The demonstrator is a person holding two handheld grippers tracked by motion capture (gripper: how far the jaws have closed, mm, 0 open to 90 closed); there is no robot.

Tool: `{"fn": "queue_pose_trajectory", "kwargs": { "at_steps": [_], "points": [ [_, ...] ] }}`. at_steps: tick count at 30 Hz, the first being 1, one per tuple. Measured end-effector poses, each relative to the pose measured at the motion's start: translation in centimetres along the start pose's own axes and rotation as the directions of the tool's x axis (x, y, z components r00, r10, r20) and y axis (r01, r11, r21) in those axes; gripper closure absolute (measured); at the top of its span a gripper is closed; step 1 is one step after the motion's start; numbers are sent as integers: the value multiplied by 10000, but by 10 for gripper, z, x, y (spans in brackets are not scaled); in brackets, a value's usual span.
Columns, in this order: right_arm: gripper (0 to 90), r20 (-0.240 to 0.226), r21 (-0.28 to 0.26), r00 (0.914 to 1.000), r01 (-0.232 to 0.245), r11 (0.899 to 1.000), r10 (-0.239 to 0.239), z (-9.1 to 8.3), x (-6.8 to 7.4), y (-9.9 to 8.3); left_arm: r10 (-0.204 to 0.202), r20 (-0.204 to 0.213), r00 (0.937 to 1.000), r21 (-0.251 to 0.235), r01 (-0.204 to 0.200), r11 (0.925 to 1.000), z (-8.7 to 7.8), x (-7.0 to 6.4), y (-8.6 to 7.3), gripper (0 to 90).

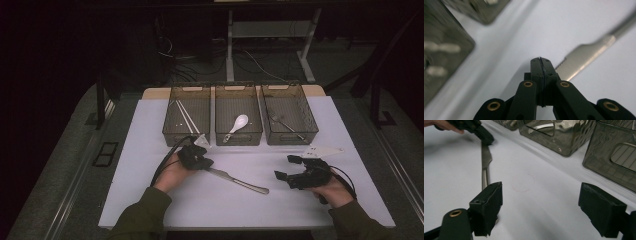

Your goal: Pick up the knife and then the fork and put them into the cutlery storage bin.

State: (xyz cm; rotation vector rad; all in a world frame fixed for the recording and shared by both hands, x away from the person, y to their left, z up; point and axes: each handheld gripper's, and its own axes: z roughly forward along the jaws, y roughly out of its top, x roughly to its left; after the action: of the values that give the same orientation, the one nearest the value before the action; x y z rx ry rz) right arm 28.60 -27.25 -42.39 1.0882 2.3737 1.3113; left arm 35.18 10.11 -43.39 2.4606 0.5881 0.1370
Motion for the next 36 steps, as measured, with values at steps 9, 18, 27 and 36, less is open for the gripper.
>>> {"fn": "queue_pose_trajectory", "kwargs": {
  "at_steps": [9,18,27,36],
  "points": [
    [192,-28,-54,10000,22,10000,-22,-1,0,0,60,258,9996,-89,-58,9999,-11,-20,-16,891],
    [192,-72,-67,10000,35,10000,-36,0,0,1,358,956,9948,-1623,-199,9865,-13,-29,7,795],
    [192,-145,-108,9999,35,9999,-36,-1,-1,1,1553,1868,9700,-1828,-1210,9757,16,-48,31,710],
    [193,-349,-105,9994,-6,9999,3,-1,-4,1,2085,1821,9609,-1268,-1873,9741,39,-51,33,737]
  ]
}}
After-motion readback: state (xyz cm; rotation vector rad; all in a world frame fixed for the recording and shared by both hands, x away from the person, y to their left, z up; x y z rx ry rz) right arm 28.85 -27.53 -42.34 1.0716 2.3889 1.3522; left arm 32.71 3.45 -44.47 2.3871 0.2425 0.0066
